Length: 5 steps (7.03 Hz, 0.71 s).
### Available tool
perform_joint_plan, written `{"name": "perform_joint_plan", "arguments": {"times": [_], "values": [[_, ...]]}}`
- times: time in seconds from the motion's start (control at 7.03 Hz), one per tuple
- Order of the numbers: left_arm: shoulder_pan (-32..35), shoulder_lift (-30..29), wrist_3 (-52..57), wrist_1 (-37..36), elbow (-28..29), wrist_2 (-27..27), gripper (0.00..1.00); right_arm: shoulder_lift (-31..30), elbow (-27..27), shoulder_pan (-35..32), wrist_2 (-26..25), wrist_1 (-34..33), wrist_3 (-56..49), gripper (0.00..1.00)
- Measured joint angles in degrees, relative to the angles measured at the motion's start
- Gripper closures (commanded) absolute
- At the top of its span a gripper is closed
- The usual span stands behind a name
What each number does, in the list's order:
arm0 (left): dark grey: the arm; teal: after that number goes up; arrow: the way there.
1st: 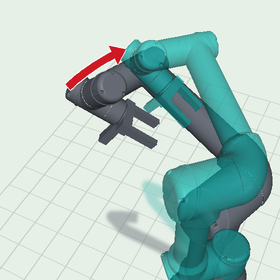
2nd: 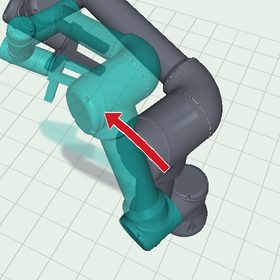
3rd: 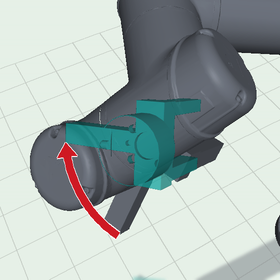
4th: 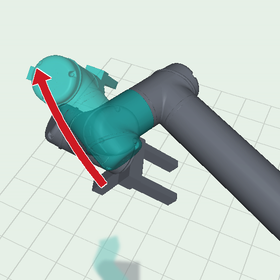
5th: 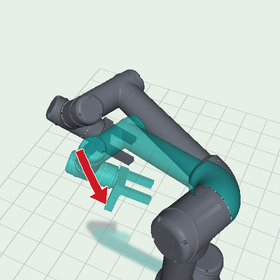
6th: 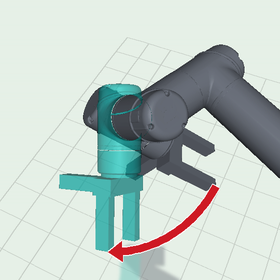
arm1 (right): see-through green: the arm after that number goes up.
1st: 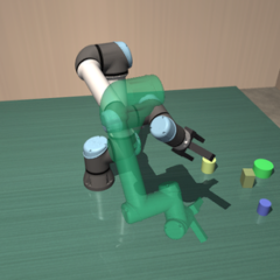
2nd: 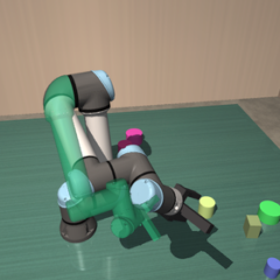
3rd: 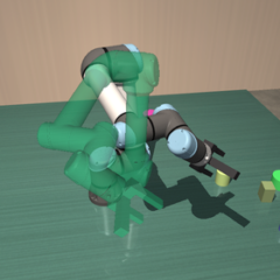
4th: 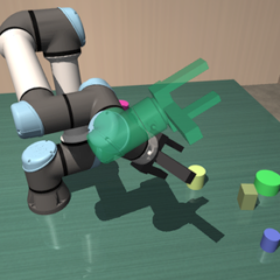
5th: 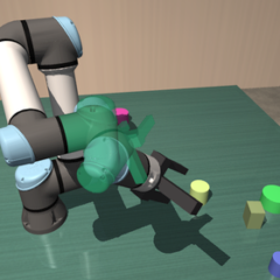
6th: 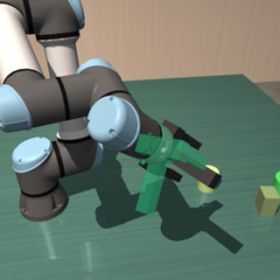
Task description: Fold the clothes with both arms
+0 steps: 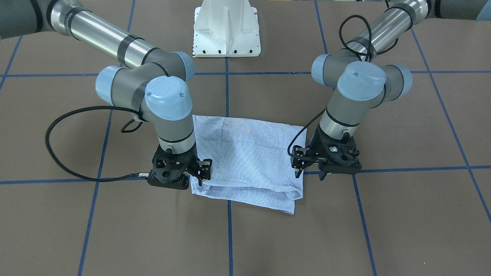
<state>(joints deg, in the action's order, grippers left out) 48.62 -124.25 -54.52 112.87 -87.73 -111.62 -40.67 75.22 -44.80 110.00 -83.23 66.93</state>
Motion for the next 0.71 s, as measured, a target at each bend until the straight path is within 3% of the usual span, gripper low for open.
{"name": "perform_joint_plan", "arguments": {"times": [0.43,0.71], "values": [[3.9,8.4,18.2,-16.4,-17.3,-1.8,0.00,-10.3,13.4,-9.4,8.7,-11.6,-23.4,0.00],[12.7,16.0,35.0,-20.7,-21.9,-5.8,0.00,-21.3,21.7,-15.6,12.1,-14.9,-39.3,0.00]]}}
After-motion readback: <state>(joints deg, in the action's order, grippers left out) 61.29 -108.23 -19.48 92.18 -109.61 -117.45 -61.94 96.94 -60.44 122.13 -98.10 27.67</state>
